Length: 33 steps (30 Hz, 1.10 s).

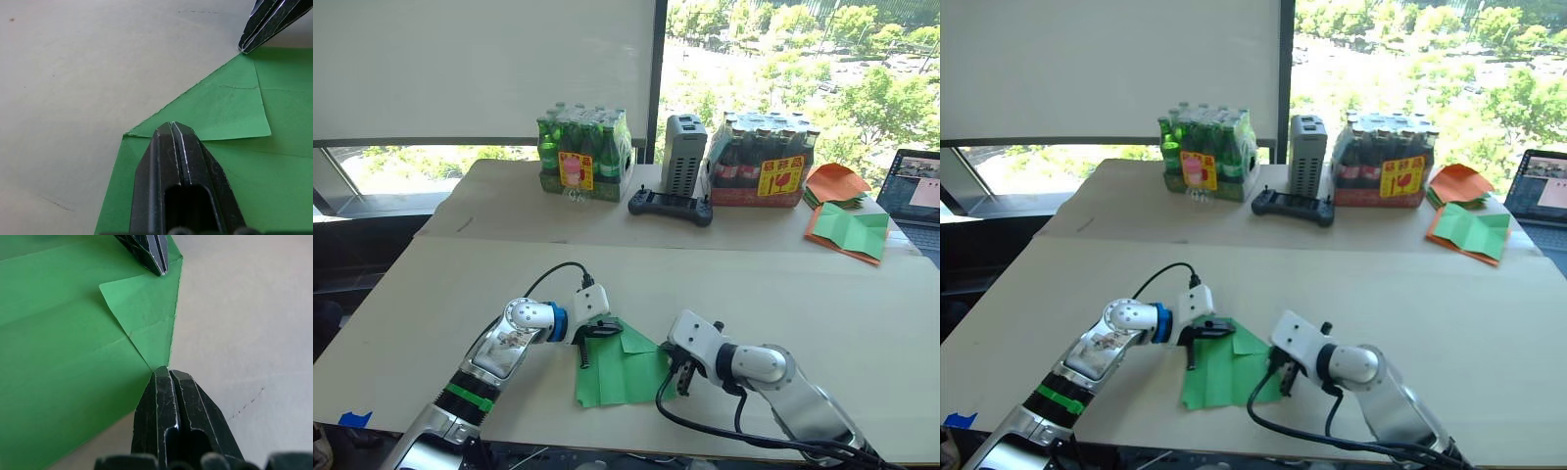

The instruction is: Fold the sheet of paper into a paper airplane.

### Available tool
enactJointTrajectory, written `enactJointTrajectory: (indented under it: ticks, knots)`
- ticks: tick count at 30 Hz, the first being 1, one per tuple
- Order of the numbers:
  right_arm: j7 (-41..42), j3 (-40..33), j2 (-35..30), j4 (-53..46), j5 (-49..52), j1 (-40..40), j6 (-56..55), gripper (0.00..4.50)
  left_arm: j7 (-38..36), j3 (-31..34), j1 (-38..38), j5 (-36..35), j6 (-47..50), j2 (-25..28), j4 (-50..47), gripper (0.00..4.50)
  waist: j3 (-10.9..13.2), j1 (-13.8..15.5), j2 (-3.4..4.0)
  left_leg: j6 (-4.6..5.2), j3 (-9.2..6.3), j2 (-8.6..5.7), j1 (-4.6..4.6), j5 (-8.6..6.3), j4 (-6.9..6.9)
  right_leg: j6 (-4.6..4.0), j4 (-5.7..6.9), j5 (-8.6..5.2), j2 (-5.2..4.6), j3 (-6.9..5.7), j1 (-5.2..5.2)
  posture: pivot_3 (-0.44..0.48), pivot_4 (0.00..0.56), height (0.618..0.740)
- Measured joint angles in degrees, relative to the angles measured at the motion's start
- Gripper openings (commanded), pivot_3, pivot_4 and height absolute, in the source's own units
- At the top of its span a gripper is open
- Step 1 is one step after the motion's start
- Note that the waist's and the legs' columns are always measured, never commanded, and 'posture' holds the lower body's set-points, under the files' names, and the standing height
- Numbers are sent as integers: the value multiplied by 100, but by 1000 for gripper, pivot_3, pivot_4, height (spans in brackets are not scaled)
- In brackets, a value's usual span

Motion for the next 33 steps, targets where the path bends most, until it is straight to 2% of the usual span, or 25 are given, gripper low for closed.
enactJointTrajectory:
  ticks: [8,17,23,28,33]
  knots:
    - [-15,-114,-128,-203,227,60,221,32,-10,-1,0,0,-12,0,9,0,-1,7,-2,2,0,1,-1,-1,-1,0,-9,0,0,-2,2,0,150,675]
    - [-64,-1028,571,26,1074,-502,-59,32,-51,8,3,0,-30,16,2,0,2,-4,1,-3,-1,1,-10,1,-4,0,-8,1,1,-2,-1,0,150,675]
    - [-122,-464,835,341,1068,-579,-366,32,9,139,27,-32,34,31,-67,0,3,-25,2,-5,0,2,-16,3,-9,-1,-5,1,1,1,-4,0,150,675]
    - [-200,-29,1045,798,923,-705,-721,32,297,869,405,-461,830,177,-473,0,21,-87,5,-7,-2,0,-26,4,-9,-1,2,1,2,1,-19,0,150,675]
    - [-216,211,1059,1259,726,-738,-1010,32,690,1817,871,-1174,1705,155,-1311,0,32,-94,6,-8,-4,-1,-30,5,-8,-1,-2,1,2,-2,-20,0,150,675]
